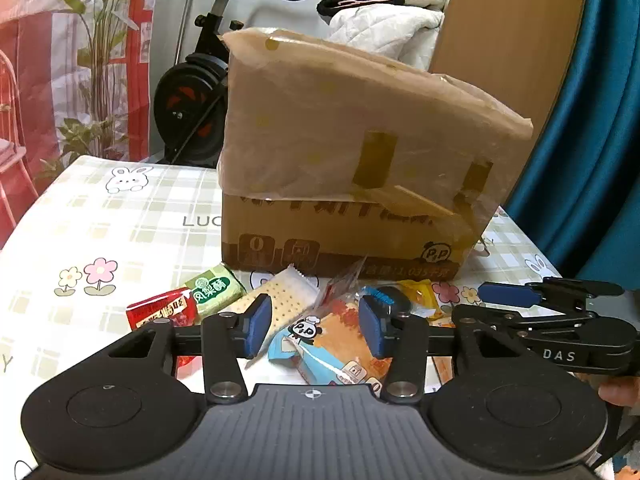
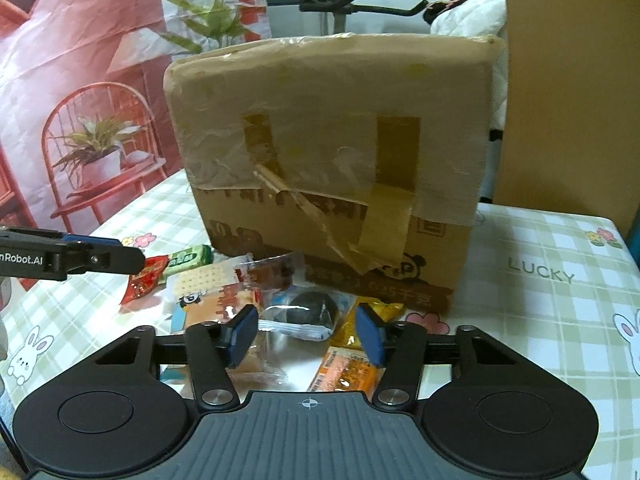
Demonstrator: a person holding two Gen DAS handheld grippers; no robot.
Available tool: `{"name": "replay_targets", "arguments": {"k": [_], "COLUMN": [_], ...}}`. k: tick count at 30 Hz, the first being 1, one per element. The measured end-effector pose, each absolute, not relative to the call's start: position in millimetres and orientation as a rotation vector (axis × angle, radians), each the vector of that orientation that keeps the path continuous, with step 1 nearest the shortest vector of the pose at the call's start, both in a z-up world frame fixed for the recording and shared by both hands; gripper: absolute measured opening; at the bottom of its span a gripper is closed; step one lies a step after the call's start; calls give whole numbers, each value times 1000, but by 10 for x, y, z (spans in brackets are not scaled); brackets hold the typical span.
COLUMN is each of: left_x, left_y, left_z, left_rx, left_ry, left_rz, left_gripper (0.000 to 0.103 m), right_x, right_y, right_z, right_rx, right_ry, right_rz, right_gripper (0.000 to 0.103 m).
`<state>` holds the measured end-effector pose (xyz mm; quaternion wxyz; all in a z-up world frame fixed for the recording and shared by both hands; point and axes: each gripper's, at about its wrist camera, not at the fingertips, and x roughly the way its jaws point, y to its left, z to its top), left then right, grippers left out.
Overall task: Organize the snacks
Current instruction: 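Move both tools back down to the snack pile beside the box, then close the right tool on the black round snack while the left tool pinches a red packet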
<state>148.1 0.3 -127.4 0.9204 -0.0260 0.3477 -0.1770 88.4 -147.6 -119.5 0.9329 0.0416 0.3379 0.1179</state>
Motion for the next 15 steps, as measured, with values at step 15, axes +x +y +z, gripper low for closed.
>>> {"name": "replay_targets", "arguments": {"k": [15], "left_x": [1614], "left_y": [94], "left_z": [-1407], "left_rx": [-87], "left_ry": [754], "left_rz": [-347], "left_gripper": [47], "right_x": [1557], "right_y": [-1315], "right_z": [-1525], "right_rx": [180], "right_ry": [798], "right_rz": [217], "right_gripper": [48]}}
